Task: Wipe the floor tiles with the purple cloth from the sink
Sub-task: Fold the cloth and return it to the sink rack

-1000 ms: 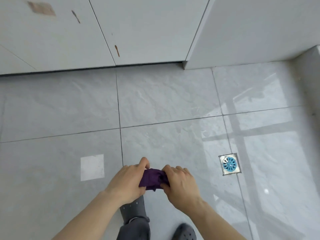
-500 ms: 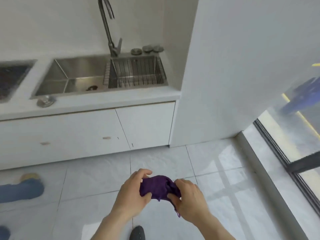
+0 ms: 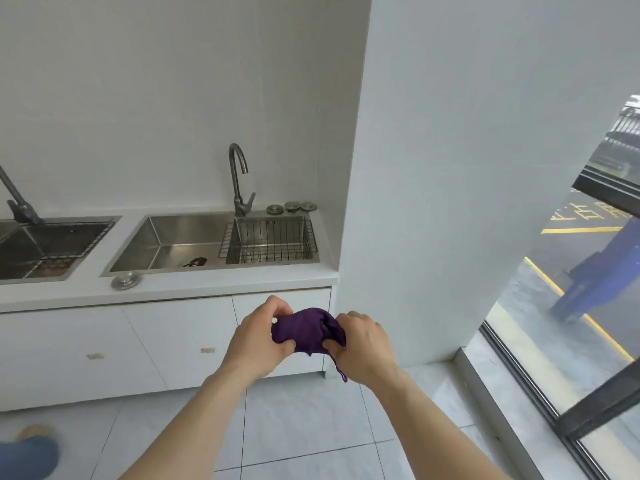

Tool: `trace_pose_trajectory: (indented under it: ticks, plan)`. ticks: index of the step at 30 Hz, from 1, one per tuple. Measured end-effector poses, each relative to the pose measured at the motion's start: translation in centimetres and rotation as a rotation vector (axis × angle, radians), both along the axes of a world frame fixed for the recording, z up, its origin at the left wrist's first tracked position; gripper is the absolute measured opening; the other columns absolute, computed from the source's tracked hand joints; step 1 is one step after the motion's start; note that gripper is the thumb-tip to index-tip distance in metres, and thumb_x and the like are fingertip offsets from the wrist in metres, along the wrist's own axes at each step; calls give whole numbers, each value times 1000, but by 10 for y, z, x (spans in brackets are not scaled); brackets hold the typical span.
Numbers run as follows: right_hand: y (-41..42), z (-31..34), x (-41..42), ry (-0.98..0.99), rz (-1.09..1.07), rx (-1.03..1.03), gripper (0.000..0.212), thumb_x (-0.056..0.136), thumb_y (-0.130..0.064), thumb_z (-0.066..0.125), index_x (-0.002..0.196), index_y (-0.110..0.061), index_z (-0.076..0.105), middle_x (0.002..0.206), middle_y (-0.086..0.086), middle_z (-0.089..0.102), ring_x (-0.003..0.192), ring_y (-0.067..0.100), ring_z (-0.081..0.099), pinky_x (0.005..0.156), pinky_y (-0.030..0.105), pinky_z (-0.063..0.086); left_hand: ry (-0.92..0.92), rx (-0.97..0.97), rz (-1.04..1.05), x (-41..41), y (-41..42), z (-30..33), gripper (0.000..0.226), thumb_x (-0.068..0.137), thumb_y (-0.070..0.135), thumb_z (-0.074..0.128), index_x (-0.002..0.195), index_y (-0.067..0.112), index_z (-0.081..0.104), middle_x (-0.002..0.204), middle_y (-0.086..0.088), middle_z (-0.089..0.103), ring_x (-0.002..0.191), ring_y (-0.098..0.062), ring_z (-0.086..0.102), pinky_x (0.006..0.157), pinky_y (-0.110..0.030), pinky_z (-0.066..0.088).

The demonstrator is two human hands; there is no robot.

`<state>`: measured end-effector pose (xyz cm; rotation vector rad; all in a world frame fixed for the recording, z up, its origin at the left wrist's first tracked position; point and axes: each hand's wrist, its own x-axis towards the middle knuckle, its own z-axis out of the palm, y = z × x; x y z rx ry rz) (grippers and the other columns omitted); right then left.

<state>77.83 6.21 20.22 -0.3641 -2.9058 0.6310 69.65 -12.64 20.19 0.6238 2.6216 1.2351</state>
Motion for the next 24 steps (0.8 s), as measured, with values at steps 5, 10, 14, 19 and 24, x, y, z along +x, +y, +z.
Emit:
trace_pose_trajectory:
  ticks: [5, 10, 14, 19, 24]
  plan:
    - [2, 28, -31, 55, 14, 19, 24, 90, -35, 63, 81, -21, 46, 80, -8, 47, 79, 23, 46, 69, 31, 31, 58, 30, 13, -32, -1, 27, 47, 70, 18, 78, 96, 47, 52, 100, 26, 67, 82, -1, 66, 67, -22, 50]
    - [-1, 46, -78, 114, -12, 17, 22, 89, -36, 61, 78, -24, 47, 80, -6, 57, 75, 24, 51, 58, 32, 32, 95, 83, 23, -81, -5, 45, 46, 70, 20, 80, 98, 46, 54, 99, 32, 65, 84, 4, 64, 67, -20, 50]
    - [-10, 63, -129, 159, -4, 22, 25, 87, -35, 64, 73, -29, 45, 64, -13, 49, 69, 23, 54, 56, 31, 33, 133, 132, 21, -130, -14, 56, 46, 71, 20, 81, 96, 46, 53, 99, 34, 64, 90, 6, 62, 64, -14, 47]
    - [-30, 78, -200, 200, -6, 61, 21, 90, -36, 63, 80, -28, 47, 75, -11, 54, 72, 23, 52, 58, 32, 35, 162, 166, 21, -199, -33, 70, 49, 71, 15, 82, 94, 47, 52, 96, 34, 65, 86, 4, 65, 64, -9, 48]
    - [-52, 81, -263, 234, -10, 85, 17, 91, -32, 63, 84, -25, 50, 85, -7, 61, 79, 25, 55, 61, 34, 42, 181, 202, 43, -263, -53, 70, 49, 73, 18, 84, 97, 47, 53, 96, 31, 67, 92, 11, 62, 66, -14, 46]
